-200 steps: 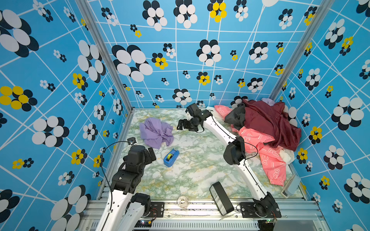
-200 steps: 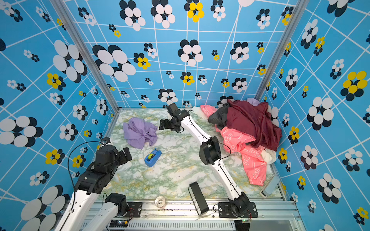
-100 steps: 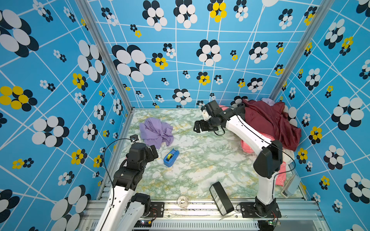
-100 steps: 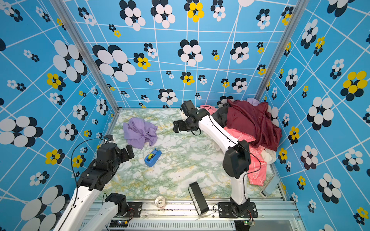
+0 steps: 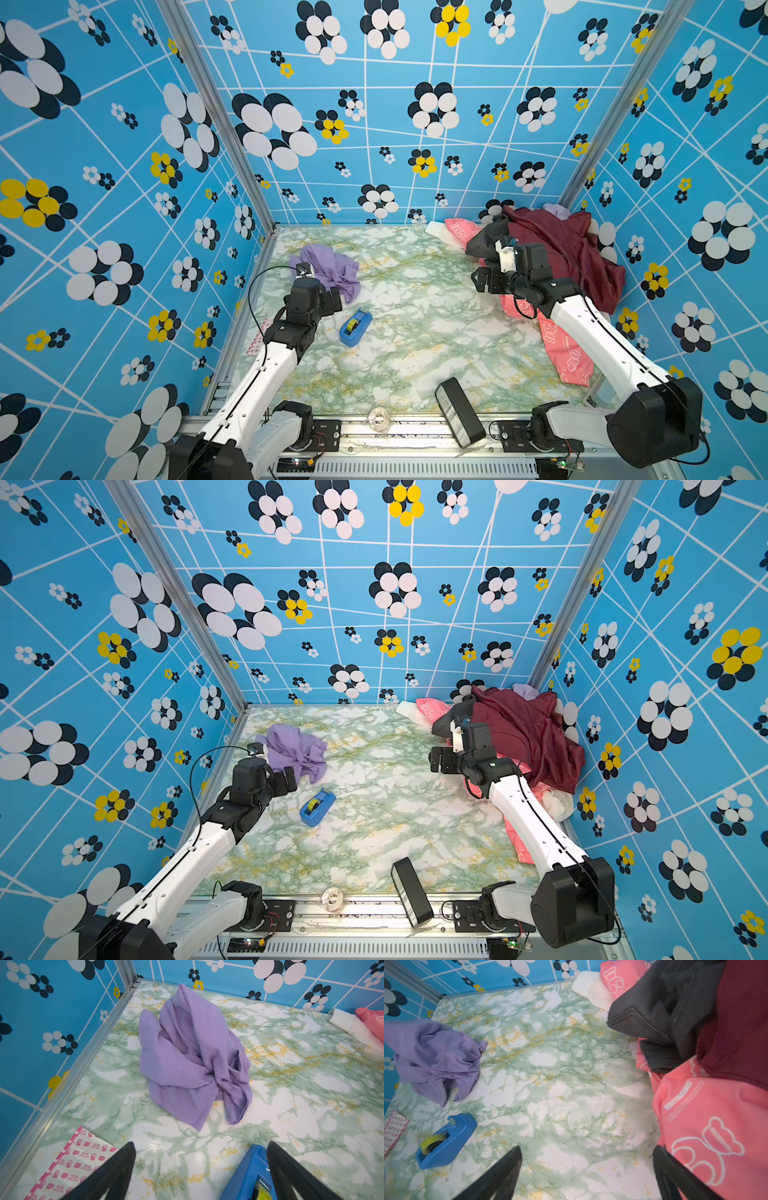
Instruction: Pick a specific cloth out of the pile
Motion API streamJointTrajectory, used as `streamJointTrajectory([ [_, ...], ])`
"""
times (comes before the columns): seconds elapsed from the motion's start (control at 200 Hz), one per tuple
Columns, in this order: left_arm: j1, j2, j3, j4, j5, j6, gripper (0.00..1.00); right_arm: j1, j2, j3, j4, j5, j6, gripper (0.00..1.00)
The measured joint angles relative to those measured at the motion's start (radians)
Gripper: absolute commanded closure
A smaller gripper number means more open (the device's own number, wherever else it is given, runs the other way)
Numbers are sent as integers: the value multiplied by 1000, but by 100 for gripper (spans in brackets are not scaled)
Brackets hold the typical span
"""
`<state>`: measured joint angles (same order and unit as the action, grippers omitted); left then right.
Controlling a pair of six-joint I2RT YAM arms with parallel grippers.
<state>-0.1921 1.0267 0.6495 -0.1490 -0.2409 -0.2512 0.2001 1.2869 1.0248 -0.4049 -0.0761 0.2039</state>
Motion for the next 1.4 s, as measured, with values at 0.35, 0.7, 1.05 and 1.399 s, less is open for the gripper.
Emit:
streamJointTrajectory([
  [0.35, 11, 211, -192, 436, -39, 193, 1, -187, 5, -348, 425, 66, -34, 1],
  [0.7, 51, 315, -251, 753, 14, 248, 1, -203, 91, -568, 916, 179, -93, 1],
  [1.05, 99, 488, -357, 1138, 87, 275, 1, -206, 226, -647, 1245, 202, -115, 1],
  [1.399, 126, 534, -327, 1169, 146, 278, 1, -208, 251, -698, 1372, 186, -127, 1],
])
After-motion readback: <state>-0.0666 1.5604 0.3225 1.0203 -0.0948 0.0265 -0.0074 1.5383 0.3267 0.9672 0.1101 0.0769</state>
